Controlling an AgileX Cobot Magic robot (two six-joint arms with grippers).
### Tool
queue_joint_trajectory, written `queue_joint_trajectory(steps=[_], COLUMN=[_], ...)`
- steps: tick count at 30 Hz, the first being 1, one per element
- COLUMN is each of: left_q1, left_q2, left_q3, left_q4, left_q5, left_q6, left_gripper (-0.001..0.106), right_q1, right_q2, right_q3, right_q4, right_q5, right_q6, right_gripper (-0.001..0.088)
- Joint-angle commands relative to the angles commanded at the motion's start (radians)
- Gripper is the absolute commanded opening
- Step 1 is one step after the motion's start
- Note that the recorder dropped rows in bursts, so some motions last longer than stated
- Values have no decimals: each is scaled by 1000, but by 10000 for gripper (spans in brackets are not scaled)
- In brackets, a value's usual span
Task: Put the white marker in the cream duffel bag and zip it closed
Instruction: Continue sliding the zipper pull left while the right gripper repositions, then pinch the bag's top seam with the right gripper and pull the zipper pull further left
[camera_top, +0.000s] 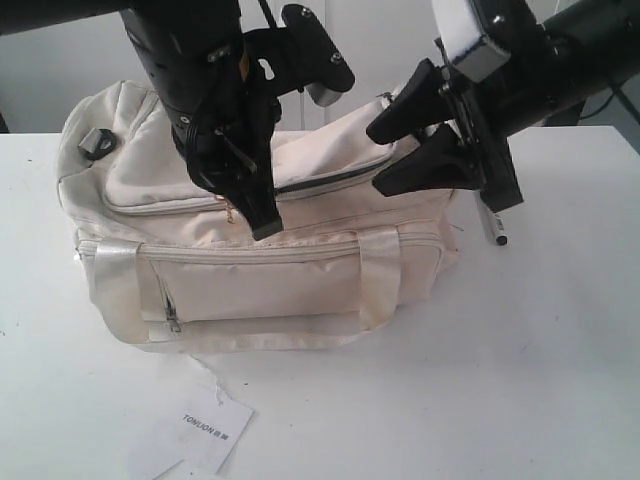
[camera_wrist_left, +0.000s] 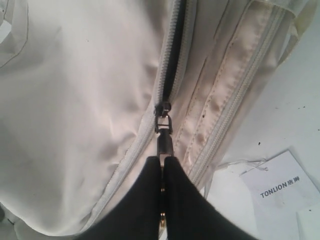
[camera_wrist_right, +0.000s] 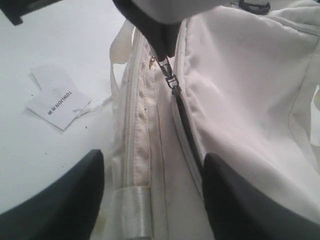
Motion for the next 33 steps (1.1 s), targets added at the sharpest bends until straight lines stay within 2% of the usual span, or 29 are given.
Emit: queue_joint_trajectory(steps=[5, 12, 21, 25, 33], left_q1=[0, 0, 0, 0, 0], left_q2=[0, 0, 0, 0, 0], left_q3=[0, 0, 0, 0, 0], left_q4=[-7, -11, -13, -13, -13], left_q5=[-2, -2, 0, 0, 0], left_q6=[-1, -5, -4, -4, -4], left_gripper=[0, 0, 0, 0, 0], right_q1=[32, 104, 104, 104, 104], right_q2=[40, 93, 141, 164, 196], right_q3=[0, 0, 0, 0, 0], right_q4=[9, 9, 9, 9, 34], right_q5=[-9, -179, -318, -314, -314], right_q6=[2, -46, -91, -119, -132], right_gripper=[576, 576, 561, 521, 511])
